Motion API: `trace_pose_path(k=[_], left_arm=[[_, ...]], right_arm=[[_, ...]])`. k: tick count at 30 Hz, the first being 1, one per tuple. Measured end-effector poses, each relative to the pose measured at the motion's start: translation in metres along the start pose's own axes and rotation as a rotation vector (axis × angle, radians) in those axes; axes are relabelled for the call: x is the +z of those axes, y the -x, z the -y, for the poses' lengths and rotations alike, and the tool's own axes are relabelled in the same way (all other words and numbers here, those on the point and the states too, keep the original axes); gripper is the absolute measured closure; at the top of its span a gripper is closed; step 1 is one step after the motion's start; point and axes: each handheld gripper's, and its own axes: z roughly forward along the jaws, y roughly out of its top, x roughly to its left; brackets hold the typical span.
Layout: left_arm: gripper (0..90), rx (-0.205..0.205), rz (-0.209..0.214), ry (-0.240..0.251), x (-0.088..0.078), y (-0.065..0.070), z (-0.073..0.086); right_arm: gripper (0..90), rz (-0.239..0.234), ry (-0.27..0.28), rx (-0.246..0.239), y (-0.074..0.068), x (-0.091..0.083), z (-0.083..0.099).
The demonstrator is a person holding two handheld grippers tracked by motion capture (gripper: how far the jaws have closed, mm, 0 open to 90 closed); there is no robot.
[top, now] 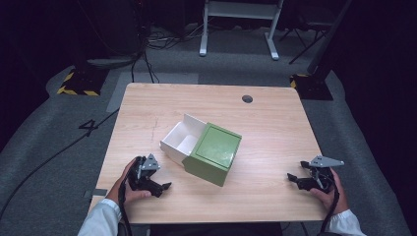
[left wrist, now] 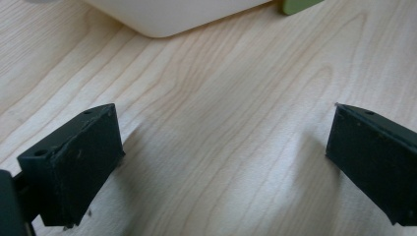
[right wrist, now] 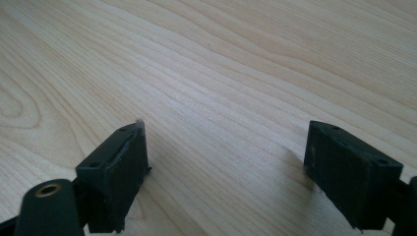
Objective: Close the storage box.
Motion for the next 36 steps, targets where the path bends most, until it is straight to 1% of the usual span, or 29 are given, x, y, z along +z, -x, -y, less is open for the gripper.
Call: trace_pose_path(k=[1,2,3,4,5,6,7,8,10,11,13,15,16,18,20,21,23,24,25,26,27,28,29,30,31,32,34,35,36], left_arm=[[2.8,-0.008,-0.005,-0.003,-0.001,-0.001,0.000],[5.8,-0.020,-0.019,-0.003,-0.002,-0.003,-0.001],[10.5,-0.025,-0.027,0.001,-0.003,-0.004,-0.002],[17.3,-0.026,-0.030,0.000,-0.005,-0.006,-0.003],[21.9,-0.034,-0.050,0.000,-0.006,-0.008,-0.005],[20.4,-0.041,-0.062,0.003,-0.006,-0.009,-0.005],[17.1,-0.042,-0.074,0.003,-0.007,-0.011,-0.006],[17.3,-0.049,-0.070,0.008,-0.008,-0.012,-0.006],[22.6,-0.062,-0.077,0.017,-0.011,-0.016,-0.006],[22.6,-0.074,-0.080,0.027,-0.014,-0.018,-0.007],[22.8,-0.106,-0.099,0.073,-0.020,-0.024,-0.008],[24.8,-0.125,-0.138,0.094,-0.027,-0.030,-0.011],[25.3,-0.137,-0.148,0.120,-0.029,-0.032,-0.011],[28.1,-0.186,-0.152,0.159,-0.034,-0.040,-0.013],[28.8,-0.209,-0.170,0.183,-0.037,-0.045,-0.016],[28.8,-0.224,-0.172,0.205,-0.039,-0.048,-0.018],[29.5,-0.229,-0.177,0.224,-0.042,-0.052,-0.023],[30.2,-0.225,-0.173,0.234,-0.044,-0.054,-0.025],[30.9,-0.225,-0.173,0.234,-0.044,-0.054,-0.025],[31.1,-0.211,-0.166,0.240,-0.045,-0.056,-0.031],[31.5,-0.210,-0.163,0.243,-0.044,-0.056,-0.034],[31.5,-0.202,-0.166,0.244,-0.043,-0.056,-0.037],[31.7,-0.192,-0.181,0.240,-0.041,-0.056,-0.039],[34.2,-0.196,-0.180,0.235,-0.040,-0.057,-0.042],[33.5,-0.196,-0.180,0.235,-0.040,-0.057,-0.042],[32.3,-0.207,-0.168,0.237,-0.038,-0.060,-0.045],[32.3,-0.203,-0.169,0.235,-0.038,-0.061,-0.047],[32.1,-0.204,-0.163,0.233,-0.034,-0.063,-0.050],[31.9,-0.199,-0.168,0.234,-0.033,-0.064,-0.050]], right_arm=[[16.9,0.000,-0.001,0.001,0.000,0.000,0.000],[16.9,-0.002,-0.001,0.004,0.000,0.000,0.000],[16.9,-0.006,-0.002,0.007,0.001,0.000,0.000],[16.9,-0.009,-0.003,0.009,0.001,0.000,0.000],[16.9,-0.011,-0.003,0.009,0.001,0.000,0.000],[16.9,-0.011,-0.003,0.009,0.001,0.001,0.000],[16.8,-0.010,-0.003,0.009,0.001,0.001,0.000],[16.6,-0.010,-0.003,0.010,0.001,0.001,0.000],[16.4,-0.008,-0.003,0.011,0.001,0.001,0.000],[16.4,-0.008,-0.003,0.011,0.001,0.001,0.000],[16.2,-0.003,-0.003,0.006,0.001,0.001,0.000],[16.2,-0.002,-0.002,0.007,0.001,0.001,0.000],[16.2,-0.004,-0.003,0.007,0.001,0.001,0.000],[16.2,-0.007,-0.003,0.011,0.001,0.001,0.000],[16.2,-0.007,-0.004,0.011,0.001,0.001,0.000],[16.2,-0.007,-0.004,0.011,0.001,0.001,0.000],[16.2,-0.005,-0.003,0.009,0.001,0.001,0.000],[16.2,-0.005,-0.003,0.009,0.001,0.001,0.000],[16.2,-0.005,-0.003,0.009,0.001,0.001,0.000],[16.2,-0.007,-0.004,0.012,0.001,0.001,0.000],[16.2,-0.008,-0.003,0.012,0.001,0.001,0.000],[16.2,-0.007,-0.004,0.011,0.001,0.001,0.000],[16.2,-0.007,-0.004,0.011,0.001,0.001,0.000],[16.2,-0.007,-0.003,0.011,0.001,0.001,0.000],[16.2,-0.006,-0.003,0.011,0.001,0.001,0.000],[16.2,-0.005,-0.003,0.009,0.001,0.001,0.000],[16.2,-0.005,-0.004,0.008,0.001,0.001,0.000],[16.2,-0.003,-0.003,0.007,0.001,0.001,0.000],[16.2,-0.003,-0.003,0.007,0.001,0.001,0.000]])
